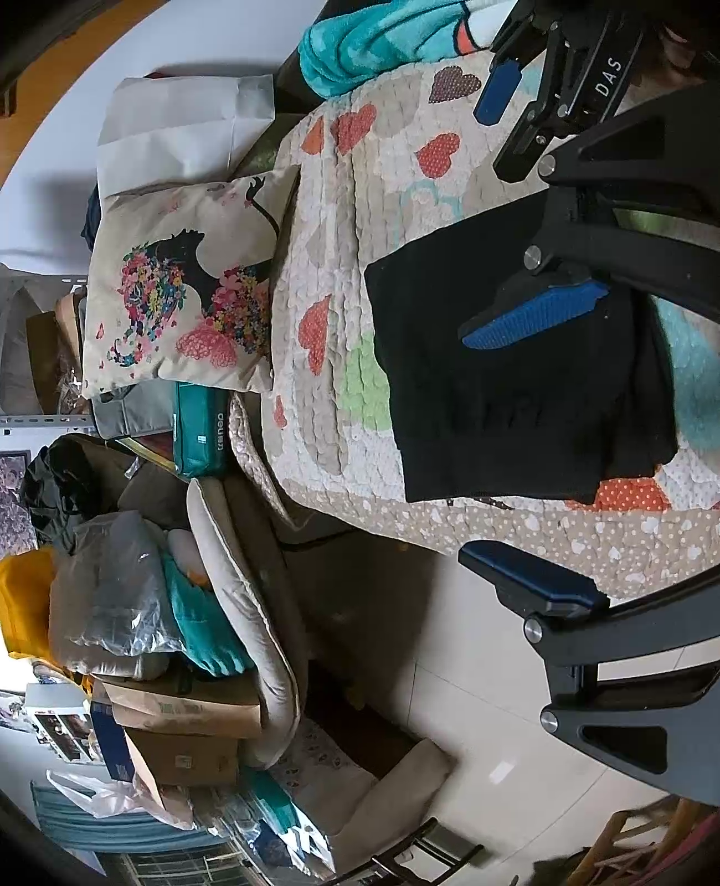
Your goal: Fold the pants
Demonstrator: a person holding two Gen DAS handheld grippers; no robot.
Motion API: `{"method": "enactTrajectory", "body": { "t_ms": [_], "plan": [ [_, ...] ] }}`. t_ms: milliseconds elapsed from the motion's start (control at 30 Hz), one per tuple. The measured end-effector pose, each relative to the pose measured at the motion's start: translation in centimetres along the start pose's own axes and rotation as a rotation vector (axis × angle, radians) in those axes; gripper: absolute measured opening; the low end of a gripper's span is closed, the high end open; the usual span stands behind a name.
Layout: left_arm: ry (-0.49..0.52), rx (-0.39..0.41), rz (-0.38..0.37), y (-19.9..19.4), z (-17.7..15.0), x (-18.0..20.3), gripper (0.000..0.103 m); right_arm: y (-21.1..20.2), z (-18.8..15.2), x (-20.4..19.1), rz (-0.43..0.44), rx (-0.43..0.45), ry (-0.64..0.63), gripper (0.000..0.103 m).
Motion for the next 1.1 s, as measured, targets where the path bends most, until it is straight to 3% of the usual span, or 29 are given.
{"method": "enactTrajectory", "body": {
  "t_ms": [1100],
  "plan": [
    [-0.051, -0.092, -0.043, 1.9, -0.7, -0.2, 0.071, 0.5, -0.3, -0.5, 0.000, -0.014, -0.030, 0.081]
  ]
}}
Point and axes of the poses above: each gripper's, at about its wrist camera, not at the fingertips, and y roughly the way its jaws point, x to its right, z to its top, the point moved 2 cm from there along y, roughly the way its jaws point, and after that the axes turned 4 degrees about -x, right-handed, at the moved point
